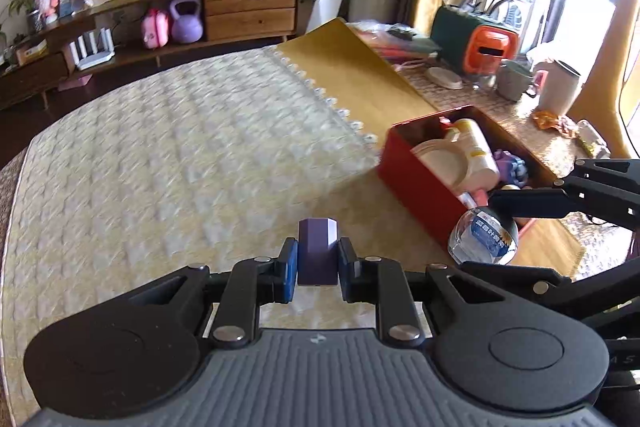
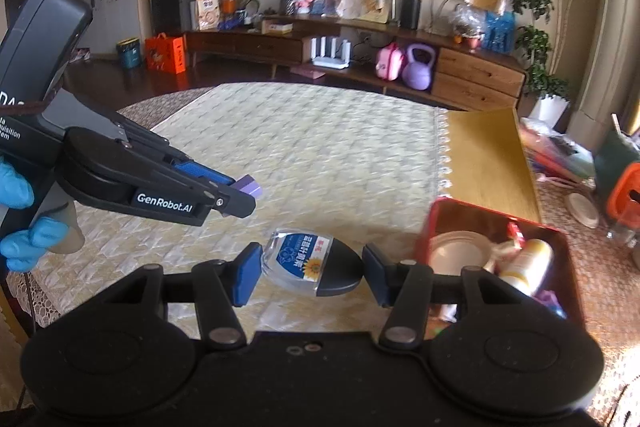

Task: Organize rigid objects
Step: 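Lift the eraser with the left gripper while the right carries the bottle to the red box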

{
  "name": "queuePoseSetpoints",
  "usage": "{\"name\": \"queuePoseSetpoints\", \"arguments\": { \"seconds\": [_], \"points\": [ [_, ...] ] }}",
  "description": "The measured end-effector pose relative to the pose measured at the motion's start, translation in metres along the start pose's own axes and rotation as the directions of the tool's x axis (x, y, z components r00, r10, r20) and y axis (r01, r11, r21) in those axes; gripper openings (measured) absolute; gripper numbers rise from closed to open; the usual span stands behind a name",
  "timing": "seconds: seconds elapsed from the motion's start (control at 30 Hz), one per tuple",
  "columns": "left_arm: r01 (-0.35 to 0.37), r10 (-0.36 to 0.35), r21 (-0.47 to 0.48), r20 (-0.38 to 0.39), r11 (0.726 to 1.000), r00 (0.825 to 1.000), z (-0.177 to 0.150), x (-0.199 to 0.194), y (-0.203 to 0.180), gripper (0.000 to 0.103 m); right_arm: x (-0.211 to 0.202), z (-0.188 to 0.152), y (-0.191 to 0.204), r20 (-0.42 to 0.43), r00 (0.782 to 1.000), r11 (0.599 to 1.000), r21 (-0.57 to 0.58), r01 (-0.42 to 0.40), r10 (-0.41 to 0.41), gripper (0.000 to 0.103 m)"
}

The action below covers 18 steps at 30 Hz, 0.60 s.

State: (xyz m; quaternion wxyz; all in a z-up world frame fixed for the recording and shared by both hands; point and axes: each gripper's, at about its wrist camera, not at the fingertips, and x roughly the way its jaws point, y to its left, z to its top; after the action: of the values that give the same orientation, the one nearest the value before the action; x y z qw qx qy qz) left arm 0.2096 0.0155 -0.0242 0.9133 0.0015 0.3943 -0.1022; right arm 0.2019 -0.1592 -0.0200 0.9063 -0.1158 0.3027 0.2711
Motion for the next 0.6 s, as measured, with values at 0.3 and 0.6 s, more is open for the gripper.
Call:
{"name": "queuePoseSetpoints", "arguments": {
  "seconds": [0.3,0.6],
  "points": [
    [0.032,-0.032,0.034,0.001,0.999,1.000,0.018,0.009,-0.048,0.020,-0.026,-0.024,-0.045,0.010,0.997,0.995,0.064,0.077,-0.078,0.054],
    [0.070,-0.068,0.093,-0.028,0.993,0.997,0.028,0.037,-0.102,0.020,-0.038,-0.045,-0.096,-0.007,0.985,0.978,0.113,0.173,-0.174,0.054]
  ]
}}
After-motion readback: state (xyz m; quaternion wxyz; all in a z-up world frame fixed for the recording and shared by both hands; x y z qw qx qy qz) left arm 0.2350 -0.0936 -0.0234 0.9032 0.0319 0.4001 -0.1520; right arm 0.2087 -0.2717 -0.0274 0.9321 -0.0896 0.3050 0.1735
